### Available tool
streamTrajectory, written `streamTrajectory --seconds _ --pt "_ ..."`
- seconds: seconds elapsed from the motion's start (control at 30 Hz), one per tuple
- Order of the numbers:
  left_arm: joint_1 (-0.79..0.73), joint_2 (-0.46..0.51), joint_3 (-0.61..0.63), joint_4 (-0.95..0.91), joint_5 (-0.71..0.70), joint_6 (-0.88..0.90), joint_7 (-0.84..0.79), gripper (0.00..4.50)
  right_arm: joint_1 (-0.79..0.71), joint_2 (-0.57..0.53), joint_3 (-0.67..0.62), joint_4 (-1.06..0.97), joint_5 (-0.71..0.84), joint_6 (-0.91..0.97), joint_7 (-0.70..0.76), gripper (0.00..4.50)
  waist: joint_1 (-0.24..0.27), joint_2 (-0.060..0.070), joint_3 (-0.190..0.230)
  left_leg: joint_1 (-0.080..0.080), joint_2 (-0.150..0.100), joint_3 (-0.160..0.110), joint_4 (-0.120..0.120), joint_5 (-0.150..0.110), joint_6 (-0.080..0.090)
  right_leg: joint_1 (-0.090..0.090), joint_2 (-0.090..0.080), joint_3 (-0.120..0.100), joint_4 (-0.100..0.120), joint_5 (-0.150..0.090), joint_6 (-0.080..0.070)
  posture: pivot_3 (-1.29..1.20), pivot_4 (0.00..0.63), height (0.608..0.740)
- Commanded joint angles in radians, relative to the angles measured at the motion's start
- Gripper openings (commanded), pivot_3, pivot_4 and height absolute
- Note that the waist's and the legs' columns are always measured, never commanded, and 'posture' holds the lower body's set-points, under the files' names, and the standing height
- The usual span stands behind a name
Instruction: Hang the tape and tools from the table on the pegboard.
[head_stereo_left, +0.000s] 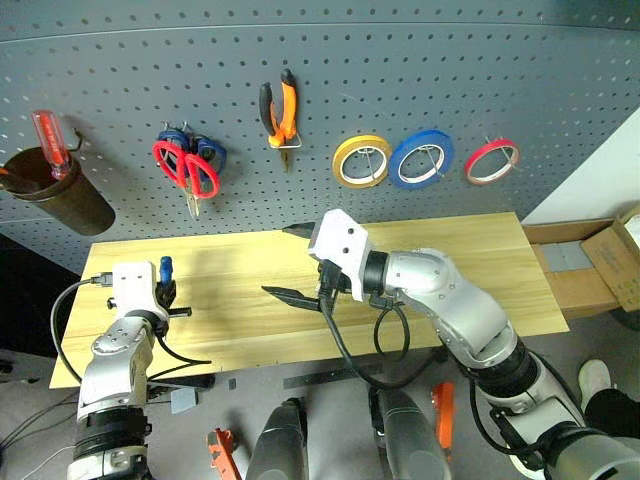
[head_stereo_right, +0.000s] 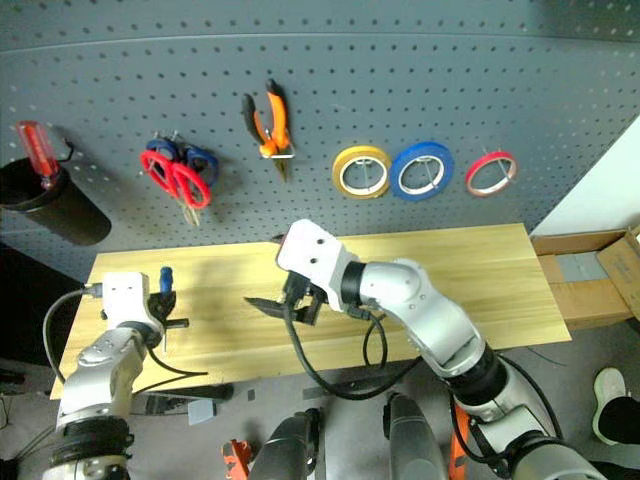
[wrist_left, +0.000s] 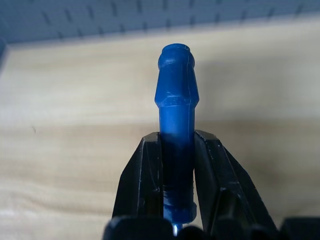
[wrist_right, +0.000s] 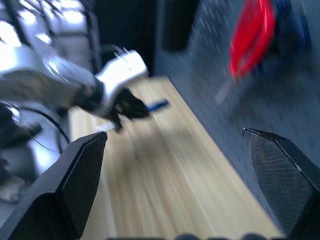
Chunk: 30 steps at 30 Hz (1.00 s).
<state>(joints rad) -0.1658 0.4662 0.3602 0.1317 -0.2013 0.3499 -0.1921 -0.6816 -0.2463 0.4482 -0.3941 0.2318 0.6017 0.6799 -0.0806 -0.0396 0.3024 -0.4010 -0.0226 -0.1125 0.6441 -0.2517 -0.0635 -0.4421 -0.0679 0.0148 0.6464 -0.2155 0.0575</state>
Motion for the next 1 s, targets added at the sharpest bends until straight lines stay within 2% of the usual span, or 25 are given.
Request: streamTrajectory --seconds 0.03,0.17,0.33,0.57,0.77,1.0 --pt "0.042 -0.012 0.031 -0.158 -0.041 -0.109 -0.048 0.53 -0.023 -0.004 -0.034 -0.016 0.025 -0.075 0.055 4.5 0.003 -0.001 -0.001 0.0 0.0 0.0 0.0 0.0 0.0 0.0 0.0 0.0 0.0 0.0 0.0 -0.06 0.244 0.74" --pt "0.04 -0.012 0.039 -0.271 -0.062 -0.188 -0.069 0.53 -0.051 -0.016 -0.057 0.037 0.016 -0.141 0.088 4.5 0.013 -0.004 -0.005 0.0 -0.001 0.001 0.0 0.0 0.0 0.0 -0.001 0.0 0.0 0.0 0.0 -0.04 0.209 0.74" --pt "-0.045 0.015 0.067 -0.397 -0.092 -0.187 -0.045 0.53 -0.094 0.003 -0.108 0.103 0.013 -0.216 0.081 4.5 0.027 -0.008 -0.014 0.0 -0.001 0.001 0.0 0.0 0.0 0.0 0.0 -0.001 0.0 0.0 0.0 -0.02 0.183 0.74" --pt "-0.192 0.063 0.119 -0.441 -0.114 -0.171 -0.005 0.53 -0.125 0.025 -0.127 0.148 0.01 -0.27 0.086 4.5 0.03 -0.01 -0.03 0.0 -0.001 0.002 0.0 0.002 -0.004 0.0 0.0 0.0 0.0 0.0 0.0 -0.02 0.165 0.74" --pt "-0.368 0.141 0.197 -0.305 -0.124 -0.218 0.021 0.53 -0.159 0.05 -0.147 0.164 0.016 -0.285 0.073 4.5 0.03 -0.012 -0.034 0.0 0.0 0.001 0.001 0.002 -0.004 0.0 0.001 0.0 0.001 0.0 0.0 -0.03 0.153 0.74" --pt "-0.464 0.21 0.222 -0.047 -0.092 -0.368 -0.009 0.53 -0.21 0.086 -0.145 0.216 -0.004 -0.318 0.055 4.5 0.024 -0.012 -0.043 0.001 0.0 0.002 0.001 0.002 -0.005 0.0 0.001 0.0 0.001 0.0 0.0 -0.05 0.145 0.74"
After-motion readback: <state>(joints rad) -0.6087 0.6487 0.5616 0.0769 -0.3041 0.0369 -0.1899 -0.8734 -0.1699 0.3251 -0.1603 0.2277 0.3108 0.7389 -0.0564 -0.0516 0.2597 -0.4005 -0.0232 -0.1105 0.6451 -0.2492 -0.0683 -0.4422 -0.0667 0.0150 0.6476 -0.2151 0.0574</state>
